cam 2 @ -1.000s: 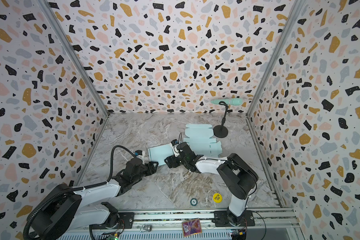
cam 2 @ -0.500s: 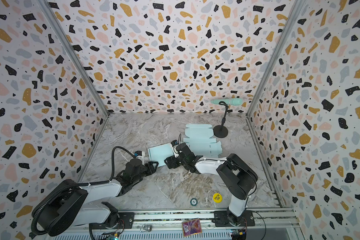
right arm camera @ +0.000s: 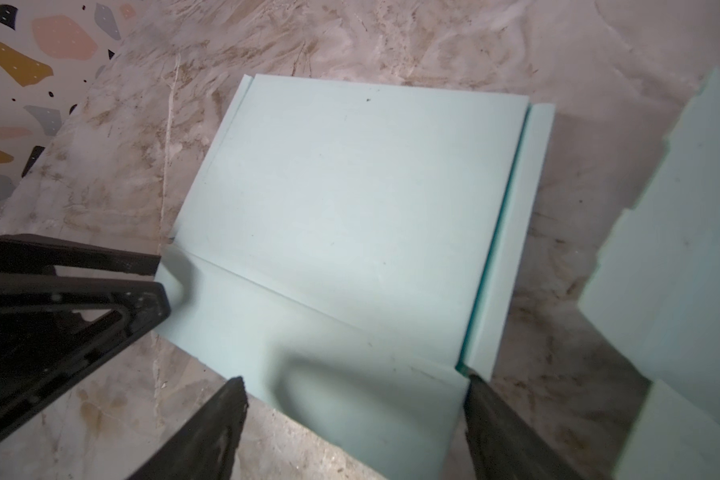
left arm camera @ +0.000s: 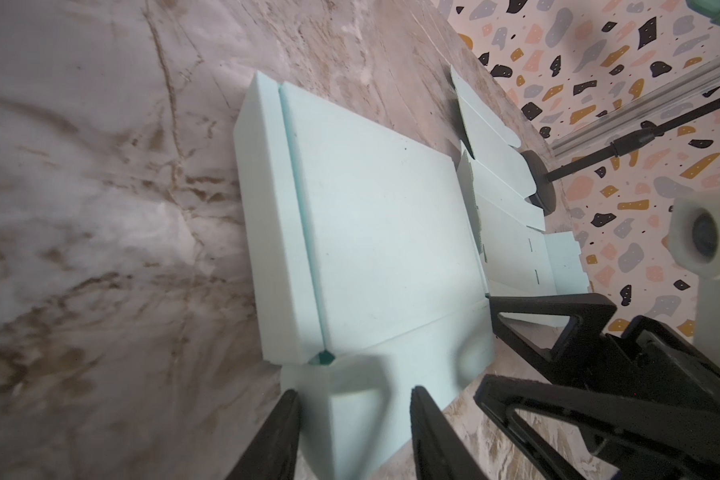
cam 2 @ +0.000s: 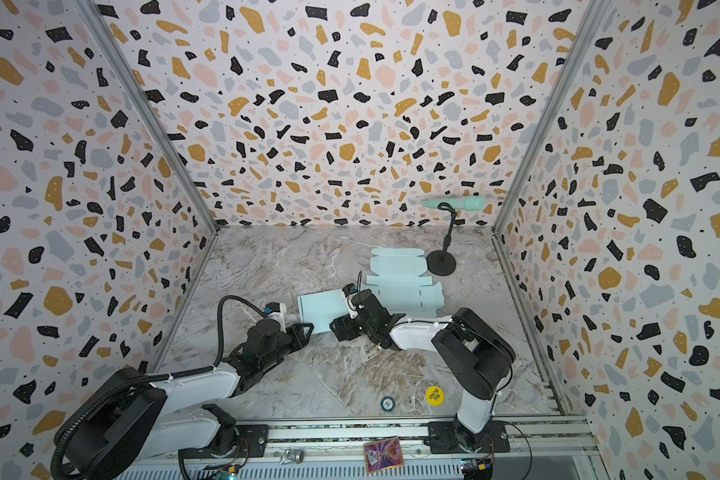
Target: Fold the paper box
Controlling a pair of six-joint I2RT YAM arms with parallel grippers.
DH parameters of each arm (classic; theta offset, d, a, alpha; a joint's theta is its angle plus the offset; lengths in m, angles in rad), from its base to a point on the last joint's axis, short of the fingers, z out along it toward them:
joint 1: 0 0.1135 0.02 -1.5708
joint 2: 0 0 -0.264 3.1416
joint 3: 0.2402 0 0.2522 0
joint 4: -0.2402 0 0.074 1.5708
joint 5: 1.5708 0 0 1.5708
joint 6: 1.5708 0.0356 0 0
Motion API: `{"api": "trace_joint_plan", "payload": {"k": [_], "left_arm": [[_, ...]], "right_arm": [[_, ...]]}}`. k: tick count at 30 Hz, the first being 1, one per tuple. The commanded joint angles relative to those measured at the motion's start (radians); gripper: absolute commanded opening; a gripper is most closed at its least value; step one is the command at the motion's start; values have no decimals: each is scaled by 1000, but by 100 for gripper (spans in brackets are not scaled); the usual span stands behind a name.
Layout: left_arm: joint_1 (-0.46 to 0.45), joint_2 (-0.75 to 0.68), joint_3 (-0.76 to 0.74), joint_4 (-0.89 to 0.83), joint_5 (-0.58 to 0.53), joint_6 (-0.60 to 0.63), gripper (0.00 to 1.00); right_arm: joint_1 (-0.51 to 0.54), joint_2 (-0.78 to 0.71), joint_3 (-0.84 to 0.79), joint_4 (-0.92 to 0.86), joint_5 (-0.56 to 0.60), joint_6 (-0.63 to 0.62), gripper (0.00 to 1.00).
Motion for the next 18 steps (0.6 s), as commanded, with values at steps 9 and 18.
{"api": "trace_joint_plan", "payload": {"k": [9, 18], "left_arm": [[-7, 79, 0, 145, 21, 14, 43], [-7, 74, 6, 162, 46, -1, 41]], "right_arm": [[26, 40, 31, -4, -22, -22, 82], [36, 18, 26, -1, -29, -17, 82]]}}
